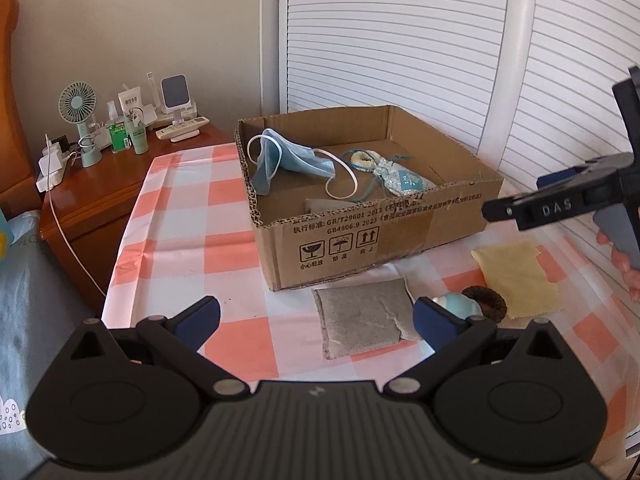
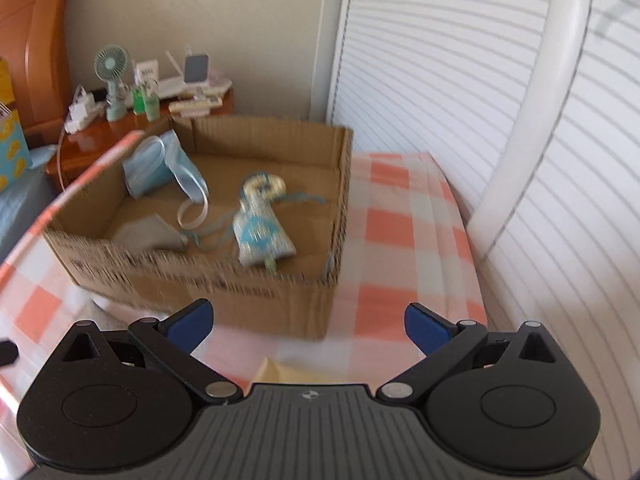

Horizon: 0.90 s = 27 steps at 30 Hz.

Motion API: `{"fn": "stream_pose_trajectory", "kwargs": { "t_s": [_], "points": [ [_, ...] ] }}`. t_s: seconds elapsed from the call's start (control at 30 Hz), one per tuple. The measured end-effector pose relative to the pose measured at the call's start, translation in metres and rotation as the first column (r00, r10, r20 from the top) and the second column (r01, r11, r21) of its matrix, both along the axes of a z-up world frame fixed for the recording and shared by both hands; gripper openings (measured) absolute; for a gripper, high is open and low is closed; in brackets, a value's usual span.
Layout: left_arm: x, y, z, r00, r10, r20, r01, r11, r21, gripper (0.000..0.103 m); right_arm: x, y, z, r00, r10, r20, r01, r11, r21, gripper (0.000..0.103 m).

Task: Organize soft objects
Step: 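Move the left tool to the second grey pouch while the right tool approaches the yellow cloth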

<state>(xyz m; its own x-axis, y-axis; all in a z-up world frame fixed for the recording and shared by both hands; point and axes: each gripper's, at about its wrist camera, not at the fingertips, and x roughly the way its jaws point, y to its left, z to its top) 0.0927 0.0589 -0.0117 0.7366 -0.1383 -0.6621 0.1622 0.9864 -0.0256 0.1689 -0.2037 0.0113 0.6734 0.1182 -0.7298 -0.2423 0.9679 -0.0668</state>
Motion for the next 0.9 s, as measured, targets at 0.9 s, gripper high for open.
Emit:
{"fn": "stream_pose_trajectory", "kwargs": {
  "t_s": [0.9],
  "points": [
    [0.031,-0.011,-0.022,0.996,-0.043,-0.075,0.043,0.999,-0.006,0.102,-0.015,-0.004,-0.066,0.993,-0.064,-0.095,0.058,0.996,-0.069,0.103]
  ]
}}
